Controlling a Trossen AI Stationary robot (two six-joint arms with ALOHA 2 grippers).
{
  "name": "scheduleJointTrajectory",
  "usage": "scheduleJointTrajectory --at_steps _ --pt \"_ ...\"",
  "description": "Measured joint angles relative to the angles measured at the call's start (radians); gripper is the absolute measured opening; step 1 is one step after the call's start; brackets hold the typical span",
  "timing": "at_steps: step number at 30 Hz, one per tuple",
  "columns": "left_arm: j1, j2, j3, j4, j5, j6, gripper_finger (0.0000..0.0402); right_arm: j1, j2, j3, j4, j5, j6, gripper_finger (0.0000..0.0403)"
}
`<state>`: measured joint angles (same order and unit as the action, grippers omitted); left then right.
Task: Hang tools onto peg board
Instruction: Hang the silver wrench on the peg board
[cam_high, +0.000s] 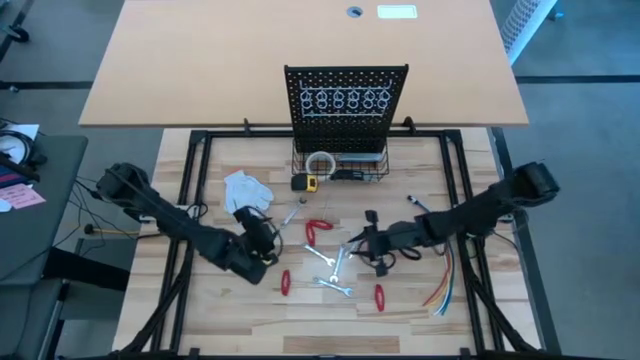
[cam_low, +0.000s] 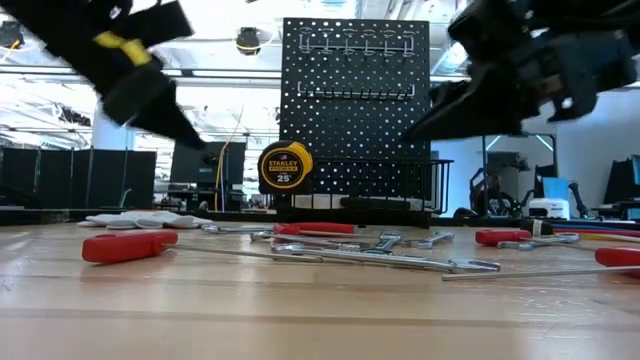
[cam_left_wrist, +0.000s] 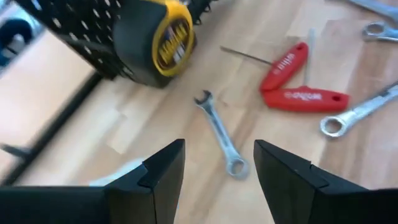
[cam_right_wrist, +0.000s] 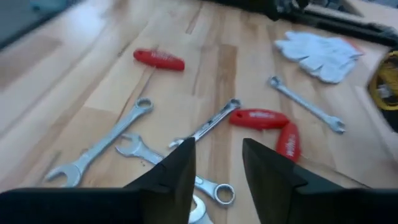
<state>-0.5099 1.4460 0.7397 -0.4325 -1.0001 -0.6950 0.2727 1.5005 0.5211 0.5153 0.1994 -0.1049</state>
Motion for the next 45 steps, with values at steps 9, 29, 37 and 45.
scheduleJointTrajectory --at_steps 9,29,37,45 --pt "0.038 0.000 -0.265 0.512 0.037 -0.032 0.0189 0.029 0.077 0.180 -0.308 0.019 -0.061 0.0197" --pt "0.191 0.169 -0.278 0.727 0.246 0.268 0.0189 0.033 -0.002 0.211 -0.465 0.040 -0.026 0.0175" --pt "0.223 0.244 -0.275 0.806 0.238 0.237 0.0185 0.033 -0.002 0.210 -0.463 0.040 -0.024 0.0175" --pt "0.223 0.246 -0.275 0.791 0.271 0.234 0.0107 0.033 -0.002 0.210 -0.463 0.040 -0.024 0.0175"
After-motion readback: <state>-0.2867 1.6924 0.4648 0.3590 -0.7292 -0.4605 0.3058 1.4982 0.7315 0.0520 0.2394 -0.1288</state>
